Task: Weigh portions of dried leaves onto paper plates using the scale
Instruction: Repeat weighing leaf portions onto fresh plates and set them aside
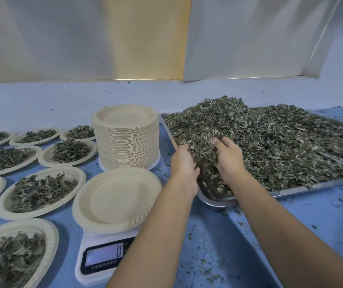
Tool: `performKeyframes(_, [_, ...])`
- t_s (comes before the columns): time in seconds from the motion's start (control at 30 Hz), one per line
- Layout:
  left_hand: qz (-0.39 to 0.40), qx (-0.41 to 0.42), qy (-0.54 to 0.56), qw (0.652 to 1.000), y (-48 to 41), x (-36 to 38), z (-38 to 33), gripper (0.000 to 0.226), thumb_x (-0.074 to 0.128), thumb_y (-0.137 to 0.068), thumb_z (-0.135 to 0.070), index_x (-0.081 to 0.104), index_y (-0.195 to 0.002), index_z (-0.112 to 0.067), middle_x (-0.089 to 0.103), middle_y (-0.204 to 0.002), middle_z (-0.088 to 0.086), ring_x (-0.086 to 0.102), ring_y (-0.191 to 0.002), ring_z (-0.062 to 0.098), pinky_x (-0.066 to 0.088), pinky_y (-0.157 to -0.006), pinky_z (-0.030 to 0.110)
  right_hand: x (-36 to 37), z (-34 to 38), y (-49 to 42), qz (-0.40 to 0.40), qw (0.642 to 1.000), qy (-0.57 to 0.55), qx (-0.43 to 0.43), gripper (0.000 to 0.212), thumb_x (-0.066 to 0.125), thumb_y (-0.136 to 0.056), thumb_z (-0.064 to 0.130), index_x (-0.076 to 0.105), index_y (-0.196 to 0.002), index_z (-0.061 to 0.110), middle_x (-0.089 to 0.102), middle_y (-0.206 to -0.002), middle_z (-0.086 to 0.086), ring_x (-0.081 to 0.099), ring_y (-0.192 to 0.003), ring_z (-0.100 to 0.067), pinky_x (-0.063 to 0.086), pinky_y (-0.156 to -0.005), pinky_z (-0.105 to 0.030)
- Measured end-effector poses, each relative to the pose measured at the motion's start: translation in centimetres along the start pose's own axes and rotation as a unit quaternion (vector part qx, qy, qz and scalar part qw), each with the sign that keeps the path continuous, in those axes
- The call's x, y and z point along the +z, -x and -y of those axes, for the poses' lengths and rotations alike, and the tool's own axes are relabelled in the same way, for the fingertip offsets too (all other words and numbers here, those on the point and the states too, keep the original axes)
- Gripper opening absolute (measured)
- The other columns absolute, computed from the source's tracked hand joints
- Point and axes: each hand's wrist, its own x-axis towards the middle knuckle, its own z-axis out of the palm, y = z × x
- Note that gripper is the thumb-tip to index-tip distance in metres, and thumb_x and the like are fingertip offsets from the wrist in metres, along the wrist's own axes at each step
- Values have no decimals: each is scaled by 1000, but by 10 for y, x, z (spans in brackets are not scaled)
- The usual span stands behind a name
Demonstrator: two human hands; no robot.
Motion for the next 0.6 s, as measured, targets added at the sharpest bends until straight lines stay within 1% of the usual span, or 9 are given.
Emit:
performKeyframes(0.03, [-2,-1,9,1000,-2,0,1,51,36,-101,-31,32,-145,-6,36,-149,12,35,-136,26,33,-107,35,0,1,0,-5,1000,-10,2,43,57,-95,25,48,-137,16,53,-130,2,49,-119,-17,37,-105,-38])
performKeyframes(0.1, [-5,-4,25,1000,-5,-2,3,53,35,-102,-31,28,-147,-5,32,-151,12,34,-137,26,32,-108,35,-1,3,-1,-5,1000,-14,-4,34,56,-96,25,54,-128,15,53,-138,-6,49,-126,-24,36,-110,-46])
performKeyframes(0.23, [5,-1,56,998,-2,-3,2,49,34,-102,-28,34,-142,-1,38,-148,14,39,-134,26,31,-108,34,3,7,3,0,1000,-19,-12,22,55,-96,25,55,-113,11,56,-133,-9,53,-122,-25,38,-108,-50])
performKeyframes(0.33, [2,1,69,998,1,-3,0,38,35,-102,-27,49,-128,-3,44,-143,16,52,-118,26,40,-97,32,9,15,10,0,999,-33,-25,23,53,-97,23,62,-113,9,64,-117,-9,59,-110,-28,40,-105,-53])
performKeyframes(0.43, [5,-10,94,996,1,-7,-2,41,37,-101,-29,48,-128,0,51,-127,18,52,-112,29,41,-93,35,15,25,19,11,996,-84,-14,12,54,-97,20,65,-100,19,63,-113,-10,56,-112,-25,33,-109,-55])
performKeyframes(0.5, [18,-18,122,992,0,-10,-4,37,36,-101,-30,52,-114,1,53,-111,17,53,-106,29,42,-93,36,20,31,25,15,990,-143,6,10,55,-97,18,58,-94,9,54,-111,1,48,-112,-21,27,-108,-58])
performKeyframes(0.53, [28,-24,141,989,2,-12,-6,36,35,-102,-30,52,-103,1,53,-102,16,53,-100,29,43,-92,36,24,34,27,19,985,-170,16,13,56,-96,18,54,-100,6,54,-118,-7,46,-120,-29,27,-108,-61])
performKeyframes(0.57, [38,-27,163,986,3,-14,-9,37,33,-102,-31,51,-101,1,52,-99,15,52,-100,29,42,-95,37,28,37,30,30,980,-195,30,21,56,-96,17,52,-112,4,51,-129,-18,44,-127,-37,29,-107,-63])
performKeyframes(0.6, [50,-27,183,981,4,-16,-12,38,32,-102,-32,50,-108,1,52,-102,15,52,-104,30,40,-99,40,32,40,34,47,973,-221,44,35,56,-96,17,49,-128,7,47,-139,-20,45,-130,-37,33,-107,-61])
